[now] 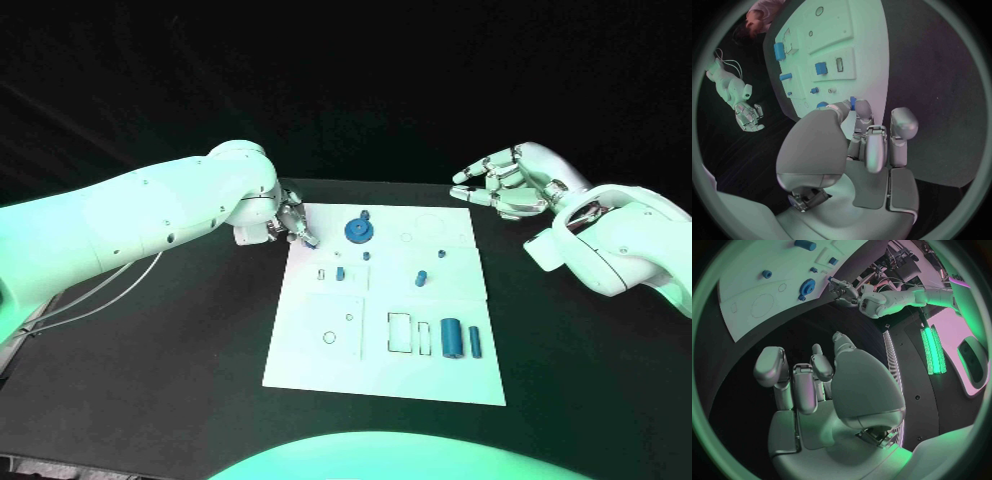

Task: Assemble the parts on the task board

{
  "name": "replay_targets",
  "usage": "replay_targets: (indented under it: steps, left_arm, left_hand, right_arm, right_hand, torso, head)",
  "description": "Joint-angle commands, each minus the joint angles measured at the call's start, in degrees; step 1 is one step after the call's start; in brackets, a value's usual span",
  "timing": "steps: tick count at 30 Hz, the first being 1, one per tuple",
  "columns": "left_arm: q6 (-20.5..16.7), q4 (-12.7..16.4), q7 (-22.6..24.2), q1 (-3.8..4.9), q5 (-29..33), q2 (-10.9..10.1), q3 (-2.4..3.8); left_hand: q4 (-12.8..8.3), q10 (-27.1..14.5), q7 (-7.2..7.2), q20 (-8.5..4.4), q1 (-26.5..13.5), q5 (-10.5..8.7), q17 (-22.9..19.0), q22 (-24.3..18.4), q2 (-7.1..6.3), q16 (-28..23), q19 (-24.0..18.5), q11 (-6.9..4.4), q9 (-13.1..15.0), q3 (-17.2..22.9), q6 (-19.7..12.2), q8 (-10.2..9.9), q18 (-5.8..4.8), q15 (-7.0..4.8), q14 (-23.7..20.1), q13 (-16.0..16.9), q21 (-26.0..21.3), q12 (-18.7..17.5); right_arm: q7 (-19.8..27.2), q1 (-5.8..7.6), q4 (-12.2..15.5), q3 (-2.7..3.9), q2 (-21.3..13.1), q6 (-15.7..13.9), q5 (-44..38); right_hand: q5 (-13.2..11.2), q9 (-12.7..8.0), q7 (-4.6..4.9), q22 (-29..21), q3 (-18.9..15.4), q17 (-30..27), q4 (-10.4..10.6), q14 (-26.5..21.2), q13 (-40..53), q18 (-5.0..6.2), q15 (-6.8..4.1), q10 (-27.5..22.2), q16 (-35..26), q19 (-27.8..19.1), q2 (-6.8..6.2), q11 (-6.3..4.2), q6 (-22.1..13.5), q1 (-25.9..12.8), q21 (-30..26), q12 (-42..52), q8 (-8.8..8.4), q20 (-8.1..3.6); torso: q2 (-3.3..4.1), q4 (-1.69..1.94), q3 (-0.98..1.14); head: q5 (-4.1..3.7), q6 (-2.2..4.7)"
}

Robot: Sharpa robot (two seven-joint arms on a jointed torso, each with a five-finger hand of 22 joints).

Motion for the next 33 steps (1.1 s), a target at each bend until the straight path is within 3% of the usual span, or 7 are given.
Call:
replay_targets:
  steps: [1,8,10,11,13,21,33]
  left_arm:
    - [-3.66,2.63,0.66,0.05,4.61,-1.70,0.02]
    - [-6.34,7.78,0.49,0.03,7.78,-5.09,-0.02]
    - [-7.02,9.09,0.53,-0.04,8.11,-5.80,-0.09]
    - [-7.33,9.63,0.55,-0.08,8.21,-6.07,-0.14]
    - [-8.10,10.81,0.59,-0.25,8.57,-6.64,-0.31]
    - [-9.95,13.86,0.28,-1.29,6.82,-7.65,-0.82]
    - [-10.31,15.74,-0.74,-2.96,-1.02,-7.35,-1.47]
  left_hand:
    - [-8.65,0.88,-0.27,-0.20,-1.67,0.02,10.73,0.59,-0.37,0.51,0.70,-0.12,0.36,9.84,0.05,0.88,0.59,-0.29,4.49,0.54,0.42,0.70]
    - [-11.34,2.08,-0.53,-0.44,-5.23,-0.04,11.18,1.31,-1.32,0.85,1.20,-0.44,0.66,13.89,0.20,2.43,0.46,-0.55,4.69,1.67,0.83,2.11]
    - [-12.24,2.45,-0.53,-0.59,-6.30,4.92,11.34,1.58,-2.09,0.97,1.37,-0.55,0.72,15.51,0.46,2.90,0.42,-0.66,4.74,2.48,1.00,2.84]
    - [-12.64,2.69,-0.64,-0.64,-7.03,6.30,11.44,1.82,-2.42,1.05,1.52,-0.57,0.67,16.29,0.61,3.19,0.38,-0.71,4.78,2.82,1.14,3.20]
    - [-13.36,3.04,-0.76,-0.73,-8.23,7.13,11.59,2.17,-2.78,1.16,1.72,-0.71,0.52,17.47,0.74,3.67,0.31,-0.83,4.84,3.20,1.36,3.64]
    - [-14.93,3.89,-1.01,-0.97,-10.49,8.19,11.65,2.89,-3.13,1.20,2.13,-0.97,0.22,19.51,0.90,4.86,0.20,-1.05,4.87,4.40,1.79,4.92]
    - [-15.86,4.34,-1.17,-1.10,-11.77,8.78,11.73,3.45,-3.20,1.26,2.44,-1.12,0.05,20.53,0.93,5.72,0.09,-1.18,4.90,5.02,2.11,5.62]
  right_arm:
    - [0.36,0.00,-0.08,0.02,0.03,0.07,-0.19]
    - [0.37,0.00,-0.30,0.02,0.19,0.14,-0.19]
    - [0.38,0.00,-0.36,0.02,0.23,0.16,-0.19]
    - [0.39,-0.01,-0.38,0.02,0.25,0.16,-0.19]
    - [0.38,-0.01,-0.41,0.01,0.27,0.17,-0.19]
    - [0.37,-0.03,-0.54,0.01,0.46,0.23,-0.19]
    - [0.43,-0.06,-0.54,0.01,0.39,0.23,-0.19]
  right_hand:
    - [0.27,-0.05,0.09,0.01,-0.29,1.66,-0.12,2.80,0.03,1.12,-0.38,0.15,-0.26,-0.21,0.33,-0.09,-0.30,-0.15,-0.32,-0.01,0.36,-0.23]
    - [0.47,-0.05,0.07,0.02,-0.28,1.73,-0.21,2.82,0.04,1.12,-0.40,0.17,-0.23,-0.18,0.33,-0.10,-0.30,-0.06,-0.33,0.02,0.42,-0.23]
    - [0.47,-0.05,0.07,0.02,-0.28,1.73,-0.21,2.82,0.04,1.12,-0.40,0.17,-0.23,-0.18,0.33,-0.10,-0.30,-0.06,-0.33,0.02,0.42,-0.23]
    - [0.47,-0.05,0.07,0.02,-0.28,1.73,-0.21,2.82,0.04,1.12,-0.40,0.17,-0.23,-0.18,0.33,-0.10,-0.30,-0.06,-0.33,0.02,0.42,-0.23]
    - [0.47,-0.05,0.07,0.02,-0.28,1.73,-0.21,2.82,0.04,1.12,-0.40,0.17,-0.23,-0.18,0.33,-0.10,-0.30,-0.06,-0.33,0.02,0.42,-0.23]
    - [0.47,-0.05,0.07,0.02,-0.28,1.73,-0.21,2.82,0.04,1.12,-0.40,0.17,-0.23,-0.18,0.33,-0.10,-0.30,-0.06,-0.33,0.02,0.42,-0.23]
    - [0.64,-0.06,0.07,0.01,-0.25,1.75,-0.26,2.83,0.04,1.12,-0.41,0.17,-0.23,-0.17,0.36,-0.11,-0.30,0.00,-0.37,0.03,0.46,-0.24]
  torso:
    - [-0.10,0.10,0.08]
    - [-0.13,0.13,0.11]
    - [-0.13,0.13,0.11]
    - [-0.11,0.14,0.12]
    - [-0.11,0.17,0.12]
    - [-0.15,0.08,0.04]
    - [-0.05,0.11,0.06]
  head:
    - [0.21,-0.13]
    - [0.34,-0.19]
    - [0.35,-0.20]
    - [0.42,-0.29]
    - [0.54,-0.29]
    - [0.69,-0.35]
    - [0.50,-0.36]
